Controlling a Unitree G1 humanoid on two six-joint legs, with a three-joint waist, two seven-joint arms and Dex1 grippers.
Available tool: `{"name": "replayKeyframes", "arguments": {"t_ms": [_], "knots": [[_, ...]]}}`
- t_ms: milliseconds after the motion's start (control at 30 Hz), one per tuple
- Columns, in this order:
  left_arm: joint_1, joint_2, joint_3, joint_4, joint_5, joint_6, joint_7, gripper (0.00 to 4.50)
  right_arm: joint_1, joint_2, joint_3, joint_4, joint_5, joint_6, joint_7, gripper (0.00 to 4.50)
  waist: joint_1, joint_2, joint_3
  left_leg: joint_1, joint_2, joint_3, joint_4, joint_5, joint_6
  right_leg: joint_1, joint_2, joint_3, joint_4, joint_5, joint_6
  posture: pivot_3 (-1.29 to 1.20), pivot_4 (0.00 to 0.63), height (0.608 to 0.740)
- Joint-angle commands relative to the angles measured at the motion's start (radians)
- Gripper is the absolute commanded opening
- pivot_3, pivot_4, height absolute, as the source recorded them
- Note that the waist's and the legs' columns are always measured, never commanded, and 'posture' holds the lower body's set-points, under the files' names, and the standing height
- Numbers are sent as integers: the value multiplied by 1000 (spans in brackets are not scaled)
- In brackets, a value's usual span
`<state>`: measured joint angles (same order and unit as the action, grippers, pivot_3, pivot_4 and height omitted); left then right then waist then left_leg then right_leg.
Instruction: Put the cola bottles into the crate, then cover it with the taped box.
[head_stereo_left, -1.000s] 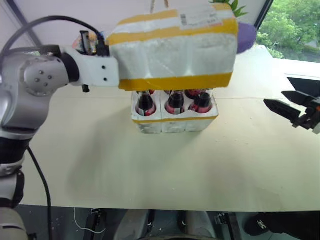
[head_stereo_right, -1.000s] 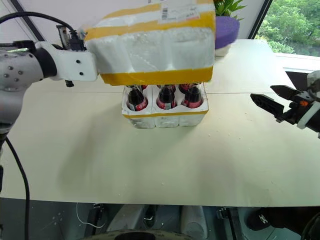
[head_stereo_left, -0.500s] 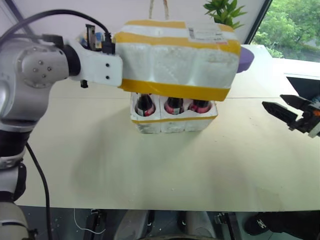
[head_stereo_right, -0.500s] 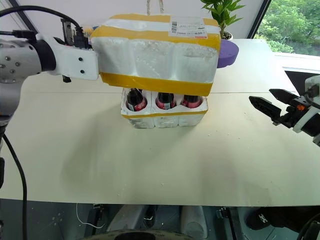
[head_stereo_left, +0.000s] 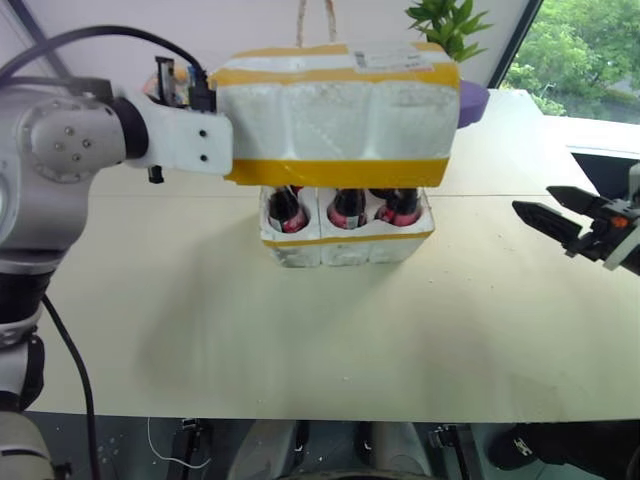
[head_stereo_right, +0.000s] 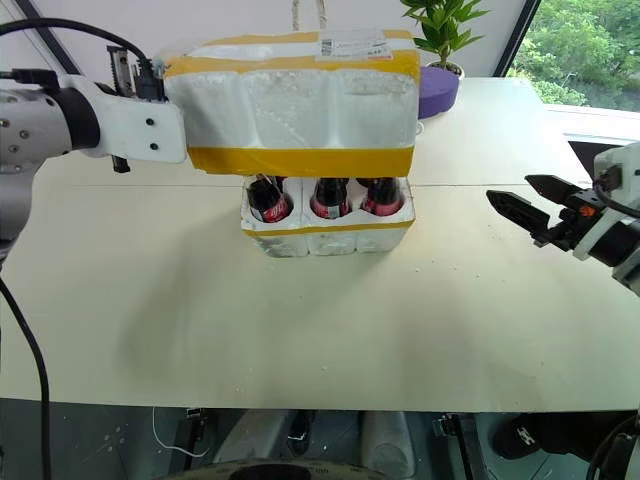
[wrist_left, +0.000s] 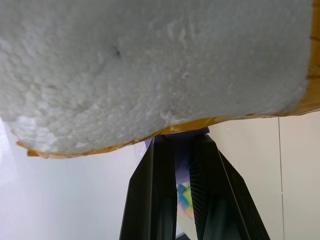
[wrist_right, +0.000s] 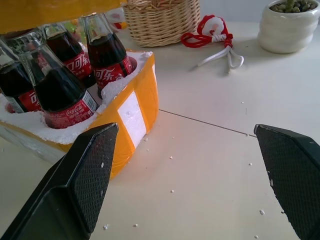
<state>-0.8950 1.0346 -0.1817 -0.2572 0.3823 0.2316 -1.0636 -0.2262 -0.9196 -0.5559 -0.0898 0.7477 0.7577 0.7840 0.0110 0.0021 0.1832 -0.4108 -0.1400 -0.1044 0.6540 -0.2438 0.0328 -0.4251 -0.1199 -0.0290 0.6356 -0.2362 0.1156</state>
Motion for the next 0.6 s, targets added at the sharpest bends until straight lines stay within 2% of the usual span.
{"name": "replayKeyframes", "arguments": {"t_ms": [33,400,600], "knots": [[-16,25,23,-23,23,7,-16,140,-13,7,-15,-14,5,-21,1,4500,0,0,0,0,0,0,0,0,0,0,0,0,0,0,0,0,150,732],[-118,-14,29,-39,-25,119,-82,140,13,39,-20,-18,0,-30,-7,4500,0,0,0,0,0,0,0,0,0,0,0,0,0,0,0,0,150,732],[-106,-16,19,-81,-24,170,-109,140,8,43,-19,-18,6,-27,-15,4500,1,0,0,0,0,0,0,0,0,0,0,0,0,0,0,0,150,732]]}}
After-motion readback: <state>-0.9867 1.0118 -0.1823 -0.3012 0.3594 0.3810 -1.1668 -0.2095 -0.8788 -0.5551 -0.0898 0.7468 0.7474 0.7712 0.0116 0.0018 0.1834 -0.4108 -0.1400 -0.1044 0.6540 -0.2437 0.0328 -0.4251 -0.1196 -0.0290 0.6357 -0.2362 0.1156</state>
